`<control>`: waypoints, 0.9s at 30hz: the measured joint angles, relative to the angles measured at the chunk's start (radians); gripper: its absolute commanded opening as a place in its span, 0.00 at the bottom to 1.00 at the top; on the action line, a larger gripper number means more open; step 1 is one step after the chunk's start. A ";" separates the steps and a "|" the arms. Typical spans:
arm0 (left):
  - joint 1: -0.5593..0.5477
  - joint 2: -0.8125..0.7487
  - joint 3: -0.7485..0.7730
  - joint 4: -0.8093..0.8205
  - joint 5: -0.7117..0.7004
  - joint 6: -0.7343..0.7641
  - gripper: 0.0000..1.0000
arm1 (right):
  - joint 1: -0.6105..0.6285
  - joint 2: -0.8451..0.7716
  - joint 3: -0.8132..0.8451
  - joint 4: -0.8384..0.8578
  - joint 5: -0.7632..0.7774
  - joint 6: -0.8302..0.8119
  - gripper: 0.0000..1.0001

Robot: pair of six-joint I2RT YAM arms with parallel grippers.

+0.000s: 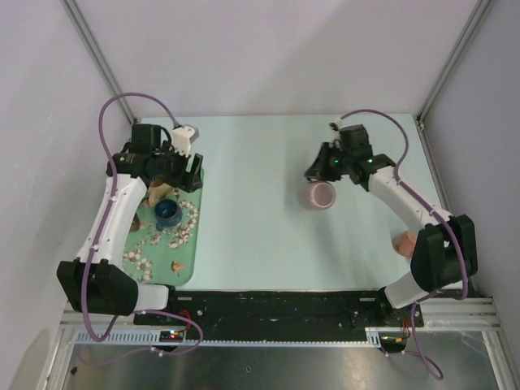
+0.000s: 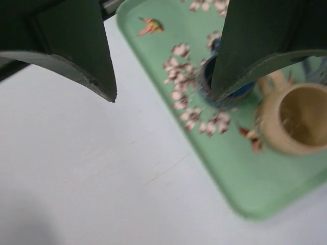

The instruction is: Turn the mug right side up

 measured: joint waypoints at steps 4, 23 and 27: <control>-0.038 -0.005 0.068 -0.007 0.183 -0.095 0.89 | 0.162 -0.056 -0.004 0.120 -0.044 0.058 0.00; -0.141 0.035 0.301 0.001 0.690 -0.370 0.65 | 0.505 -0.211 -0.012 0.711 0.120 0.243 0.00; -0.164 0.041 0.301 0.002 0.760 -0.389 0.37 | 0.508 -0.208 -0.012 0.726 0.134 0.245 0.00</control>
